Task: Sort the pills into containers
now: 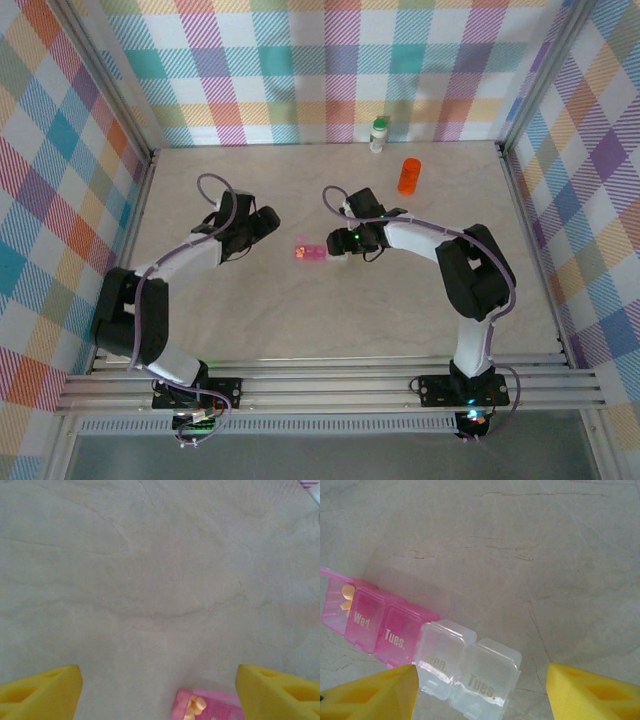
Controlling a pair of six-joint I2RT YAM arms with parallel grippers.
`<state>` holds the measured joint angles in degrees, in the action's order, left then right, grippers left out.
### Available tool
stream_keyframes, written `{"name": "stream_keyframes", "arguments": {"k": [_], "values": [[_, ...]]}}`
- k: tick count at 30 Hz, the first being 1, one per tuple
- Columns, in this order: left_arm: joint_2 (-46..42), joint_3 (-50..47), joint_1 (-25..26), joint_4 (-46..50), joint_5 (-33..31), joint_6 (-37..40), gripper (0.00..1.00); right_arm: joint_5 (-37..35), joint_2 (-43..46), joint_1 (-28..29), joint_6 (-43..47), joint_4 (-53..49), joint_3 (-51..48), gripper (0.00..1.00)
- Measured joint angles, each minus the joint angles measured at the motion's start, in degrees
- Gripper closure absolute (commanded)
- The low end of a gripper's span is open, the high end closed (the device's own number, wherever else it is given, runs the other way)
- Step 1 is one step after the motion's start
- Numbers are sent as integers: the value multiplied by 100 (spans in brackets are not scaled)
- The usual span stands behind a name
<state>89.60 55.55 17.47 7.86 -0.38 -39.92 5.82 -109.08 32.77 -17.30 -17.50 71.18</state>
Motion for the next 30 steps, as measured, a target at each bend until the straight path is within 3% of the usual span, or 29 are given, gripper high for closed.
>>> {"name": "stream_keyframes", "arguments": {"k": [16,25,30], "values": [[1202,911,258,444,251,-57,26,-39,-221,68,249,120,2,34],[1333,925,579,601,302,-31,30,-59,-221,70,321,122,2,34],[1333,925,603,765,398,20,37,-61,-221,70,321,122,2,34]]}}
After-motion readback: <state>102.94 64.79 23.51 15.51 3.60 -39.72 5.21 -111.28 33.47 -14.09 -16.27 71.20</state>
